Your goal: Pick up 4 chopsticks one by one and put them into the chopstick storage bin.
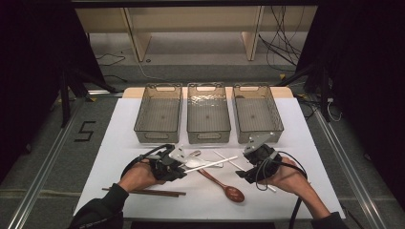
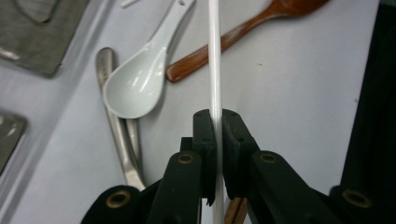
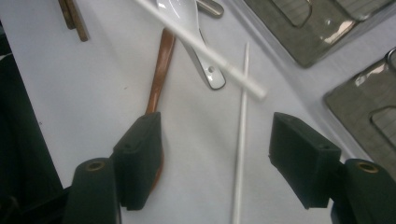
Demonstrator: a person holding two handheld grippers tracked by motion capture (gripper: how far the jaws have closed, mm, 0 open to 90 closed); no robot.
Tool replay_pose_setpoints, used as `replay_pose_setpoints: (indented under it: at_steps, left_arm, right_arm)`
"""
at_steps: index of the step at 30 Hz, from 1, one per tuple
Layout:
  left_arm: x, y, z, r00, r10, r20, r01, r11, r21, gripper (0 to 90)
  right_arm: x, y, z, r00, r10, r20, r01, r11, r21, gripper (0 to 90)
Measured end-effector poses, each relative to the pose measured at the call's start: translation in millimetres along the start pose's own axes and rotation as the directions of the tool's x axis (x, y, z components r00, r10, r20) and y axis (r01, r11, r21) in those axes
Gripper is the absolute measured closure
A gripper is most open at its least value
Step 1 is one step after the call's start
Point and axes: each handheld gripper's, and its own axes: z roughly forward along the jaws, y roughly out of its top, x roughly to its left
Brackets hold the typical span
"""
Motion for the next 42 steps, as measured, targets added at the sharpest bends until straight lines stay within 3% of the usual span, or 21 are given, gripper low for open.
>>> replay_pose_setpoints:
  at_steps: [5,11,15,19,21,22,30,33,39,40,42]
  left_arm:
    - [8.2,-2.7,-8.6,0.9974,-0.071,-0.012,0.07,0.9961,-0.054,84.9]
    - [14.4,-4.9,-17.3,0.9922,-0.122,-0.024,0.119,0.9869,-0.109,84.9]
    - [18.4,-5.5,-21.4,0.9875,-0.153,-0.039,0.147,0.981,-0.127,84.9]
    - [23.7,-5.1,-25.6,0.9838,-0.174,-0.045,0.166,0.9755,-0.145,84.9]
    - [28.3,-5.5,-28.4,0.9783,-0.203,-0.043,0.193,0.9665,-0.169,84.9]
    - [30.1,-5.7,-29.2,0.9777,-0.204,-0.049,0.193,0.9665,-0.169,84.9]
    - [46.1,-10.7,-36.9,0.9611,-0.266,-0.072,0.248,0.9478,-0.201,84.9]
    - [50.8,-10.4,-40.3,0.9545,-0.287,-0.083,0.264,0.9406,-0.214,84.9]
    - [59.7,-7.7,-46.2,0.9451,-0.31,-0.104,0.282,0.9334,-0.222,85.0]
    - [61.2,-7.6,-46.8,0.9459,-0.307,-0.104,0.279,0.9348,-0.219,85.1]
    - [64.7,-7.4,-46.8,0.9407,-0.322,-0.108,0.292,0.9294,-0.226,85.1]
  right_arm:
    - [-3.6,-10.6,7.5,0.996,0.089,-0.003,-0.089,0.996,-0.027,29.1]
    - [-8.8,-21.4,5.6,0.9823,0.186,-0.016,-0.187,0.974,-0.129,27.2]
    - [-11.5,-25.4,0.4,0.9748,0.223,-0.011,-0.221,0.958,-0.183,25.7]
    - [-13.4,-29.9,-0.9,0.967,0.254,-0.012,-0.251,0.947,-0.202,23.7]
    - [-14.3,-31.7,-1.9,0.9616,0.273,-0.026,-0.272,0.937,-0.221,23.7]
    - [-14.5,-32.9,-2.8,0.9582,0.284,-0.032,-0.284,0.929,-0.236,23.8]
    - [-15.3,-40.4,-6.3,0.949,0.314,-0.026,-0.308,0.907,-0.287,23.5]
    - [-15.7,-41.6,-7.3,0.9469,0.32,-0.027,-0.314,0.904,-0.289,23.5]
    - [-14.4,-41.4,-6.5,0.9481,0.317,-0.026,-0.311,0.909,-0.277,23.2]
    - [-14.2,-41.3,-6.7,0.9483,0.316,-0.026,-0.311,0.909,-0.277,23.2]
    - [-14.3,-41.6,-7.0,0.9493,0.313,-0.025,-0.308,0.91,-0.278,23.3]
